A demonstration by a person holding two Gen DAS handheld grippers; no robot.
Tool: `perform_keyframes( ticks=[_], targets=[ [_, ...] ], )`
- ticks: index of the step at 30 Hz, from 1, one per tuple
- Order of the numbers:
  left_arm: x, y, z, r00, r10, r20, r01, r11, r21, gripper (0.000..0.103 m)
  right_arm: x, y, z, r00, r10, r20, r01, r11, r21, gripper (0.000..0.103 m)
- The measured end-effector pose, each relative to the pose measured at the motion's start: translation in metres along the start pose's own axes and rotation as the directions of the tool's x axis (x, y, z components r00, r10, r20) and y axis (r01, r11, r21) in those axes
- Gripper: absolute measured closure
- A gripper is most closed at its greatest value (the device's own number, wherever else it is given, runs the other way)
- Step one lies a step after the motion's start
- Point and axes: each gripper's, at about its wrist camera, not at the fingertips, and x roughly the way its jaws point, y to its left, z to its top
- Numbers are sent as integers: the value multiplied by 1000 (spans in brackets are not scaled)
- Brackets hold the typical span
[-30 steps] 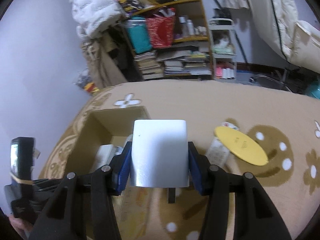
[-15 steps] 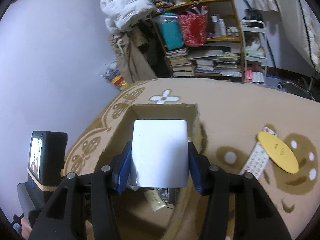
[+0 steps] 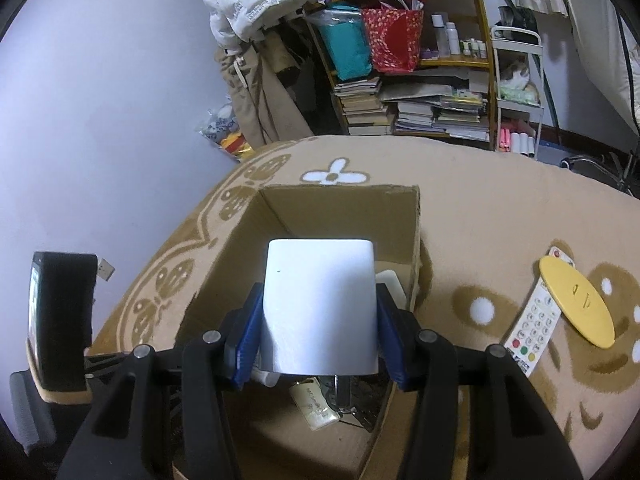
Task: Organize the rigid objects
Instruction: 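Carry the white square adapter into the box and release it, then return the right tool to the pile and grasp the yellow oval pad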
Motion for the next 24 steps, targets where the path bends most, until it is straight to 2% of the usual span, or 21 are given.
perform_keyframes(
  ticks=[5, 9, 12, 14, 19, 24],
  targets=[
    [0, 0, 0, 1000, -5, -1, 5, 1000, -10, 90, 0, 1, -10, 1000, -24, -3, 23, 999, -28, 47],
    [2, -2, 1, 1000, 1, -2, -1, 1000, -3, 91, -12, 3, -8, 998, -40, 54, 42, 998, -49, 47],
    [2, -1, 2, 1000, -3, -7, 3, 1000, -6, 91, -15, 3, -2, 998, -44, 55, 47, 998, -50, 47],
    [1, -2, 1, 1000, -4, -7, 4, 1000, -8, 91, -17, -1, 0, 998, -47, 51, 49, 998, -40, 43],
    [0, -3, 1, 1000, -5, -7, 5, 1000, -7, 91, -25, -20, 6, 996, -72, 56, 72, 997, 11, 22],
    [0, -3, 1, 1000, -5, -7, 5, 1000, -8, 90, -26, -41, 13, 993, -109, 40, 107, 994, 38, 18]
  ],
)
